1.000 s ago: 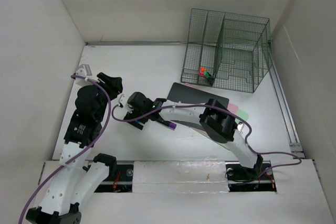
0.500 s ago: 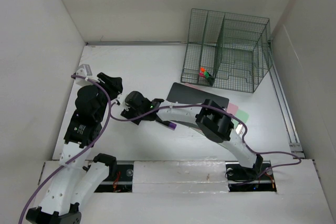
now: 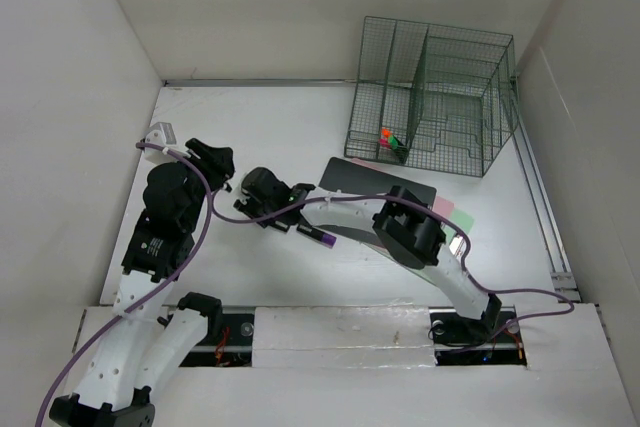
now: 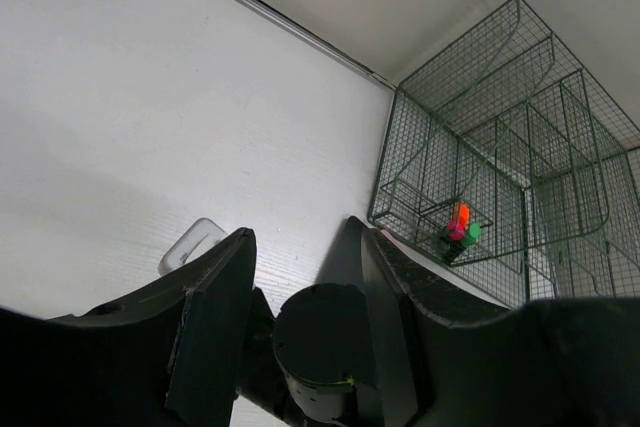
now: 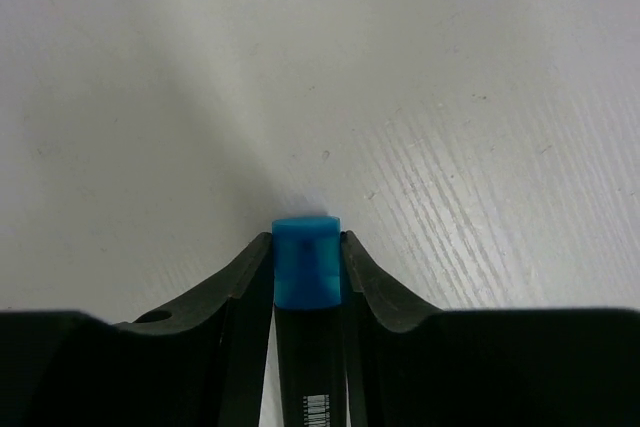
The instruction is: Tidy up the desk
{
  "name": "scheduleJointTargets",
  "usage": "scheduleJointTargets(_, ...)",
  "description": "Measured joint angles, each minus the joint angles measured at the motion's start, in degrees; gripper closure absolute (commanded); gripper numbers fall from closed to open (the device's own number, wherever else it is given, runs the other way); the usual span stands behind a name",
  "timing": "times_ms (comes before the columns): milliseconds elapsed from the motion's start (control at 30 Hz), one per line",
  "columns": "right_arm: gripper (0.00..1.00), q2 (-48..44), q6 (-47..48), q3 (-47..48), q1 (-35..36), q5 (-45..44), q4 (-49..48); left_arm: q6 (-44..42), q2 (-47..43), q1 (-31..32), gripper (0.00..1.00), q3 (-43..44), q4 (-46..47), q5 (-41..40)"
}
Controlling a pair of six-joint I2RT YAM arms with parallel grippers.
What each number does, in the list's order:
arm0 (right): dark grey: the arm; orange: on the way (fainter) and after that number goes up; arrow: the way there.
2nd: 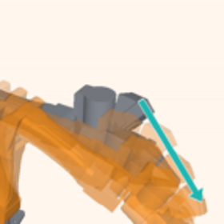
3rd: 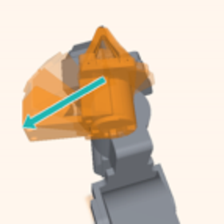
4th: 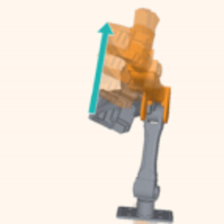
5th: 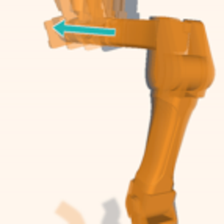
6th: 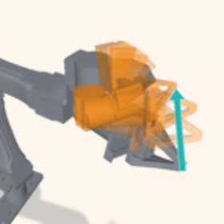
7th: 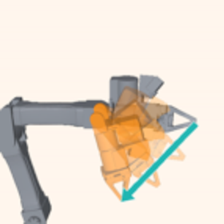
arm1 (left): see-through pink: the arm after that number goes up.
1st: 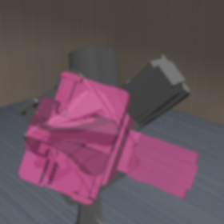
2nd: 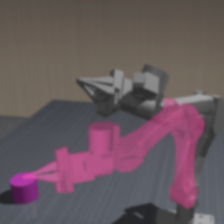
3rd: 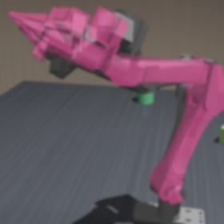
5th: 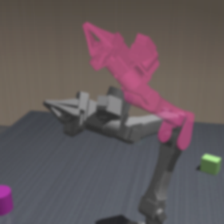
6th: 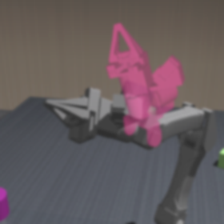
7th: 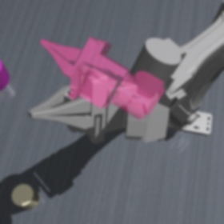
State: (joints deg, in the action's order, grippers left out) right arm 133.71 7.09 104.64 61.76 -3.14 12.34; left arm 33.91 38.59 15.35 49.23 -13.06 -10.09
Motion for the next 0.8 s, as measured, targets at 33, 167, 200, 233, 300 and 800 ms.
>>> scheduleJointTargets(33, 0.71, 0.0, -0.5, -0.1, -0.3, 0.4, -0.5, 0.0, 0.0, 0.0, 0.58, 0.0, 0.0, 0.0)
scheduleJointTargets(167, 0.74, -0.4, -2.3, -2.1, -1.2, 3.4, -3.5, 0.0, -0.2, 0.0, 0.58, 0.0, 0.0, 0.2)
scheduleJointTargets(200, 0.75, -0.7, -3.4, -2.8, -1.5, 5.0, -4.8, 0.0, -0.2, 0.0, 0.58, 0.0, 0.0, 0.2)
scheduleJointTargets(233, 0.75, -1.4, -3.5, -4.0, -1.9, 5.1, -4.9, 0.0, -0.2, 0.0, 0.58, 0.0, 0.0, 0.2)
scheduleJointTargets(300, 0.75, -4.3, -5.1, -8.5, -3.0, 7.0, -7.9, 0.0, -0.2, 0.0, 0.58, 0.0, 0.0, 0.2)
scheduleJointTargets(800, 0.78, -33.6, -18.5, -30.1, -22.2, 5.5, -31.8, -0.7, -0.4, 0.0, 0.58, 0.0, 0.5, 1.6)
